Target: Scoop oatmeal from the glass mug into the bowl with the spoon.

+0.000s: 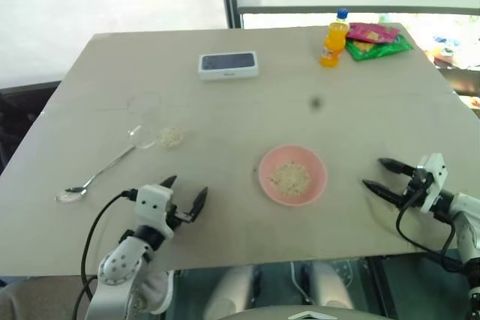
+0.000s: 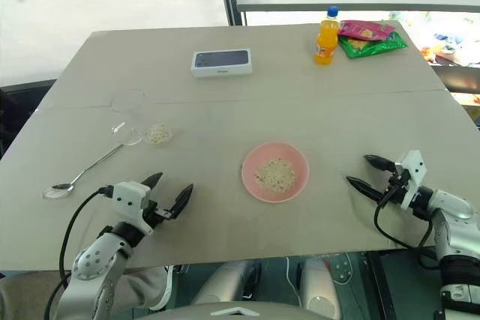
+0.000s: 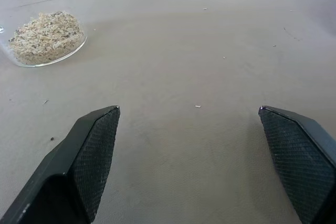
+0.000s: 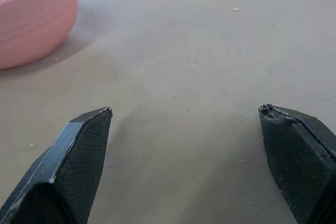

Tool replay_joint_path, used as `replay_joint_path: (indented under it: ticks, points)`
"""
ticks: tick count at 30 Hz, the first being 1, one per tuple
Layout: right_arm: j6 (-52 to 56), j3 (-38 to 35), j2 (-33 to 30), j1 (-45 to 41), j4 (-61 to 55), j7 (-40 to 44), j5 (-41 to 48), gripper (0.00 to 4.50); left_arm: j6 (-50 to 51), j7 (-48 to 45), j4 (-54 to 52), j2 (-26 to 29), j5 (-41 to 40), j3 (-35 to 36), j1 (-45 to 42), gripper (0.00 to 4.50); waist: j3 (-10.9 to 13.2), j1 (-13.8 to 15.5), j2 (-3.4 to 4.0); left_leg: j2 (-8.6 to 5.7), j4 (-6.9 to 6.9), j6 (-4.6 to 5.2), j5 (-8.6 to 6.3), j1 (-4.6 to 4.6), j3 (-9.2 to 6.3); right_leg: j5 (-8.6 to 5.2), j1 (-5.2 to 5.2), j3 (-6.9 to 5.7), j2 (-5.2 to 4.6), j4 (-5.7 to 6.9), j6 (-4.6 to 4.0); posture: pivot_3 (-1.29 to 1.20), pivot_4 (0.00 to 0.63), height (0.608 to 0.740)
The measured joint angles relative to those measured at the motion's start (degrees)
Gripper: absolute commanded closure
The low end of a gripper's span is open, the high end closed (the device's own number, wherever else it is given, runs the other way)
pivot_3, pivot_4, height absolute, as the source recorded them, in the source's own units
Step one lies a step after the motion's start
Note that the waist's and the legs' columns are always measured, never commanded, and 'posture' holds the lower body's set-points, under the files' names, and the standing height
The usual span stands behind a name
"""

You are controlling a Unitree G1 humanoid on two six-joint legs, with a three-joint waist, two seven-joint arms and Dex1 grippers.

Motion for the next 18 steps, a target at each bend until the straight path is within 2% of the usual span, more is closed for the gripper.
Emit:
replay_joint_path:
  ticks: [18]
  points:
    - [-1.92,0.02,-0.43,-0.55,1.75,1.39,-0.64,0.00,-4.30,-0.62,2.40,-0.65,0.03,-0.16,0.02,0.12,-0.04,0.04,0.06,-0.01,0.00,0.00,0.00,0.01,0.01,0.00,0.00,0.01,-0.01,0.00,0.00,0.00,0.150,0.740]
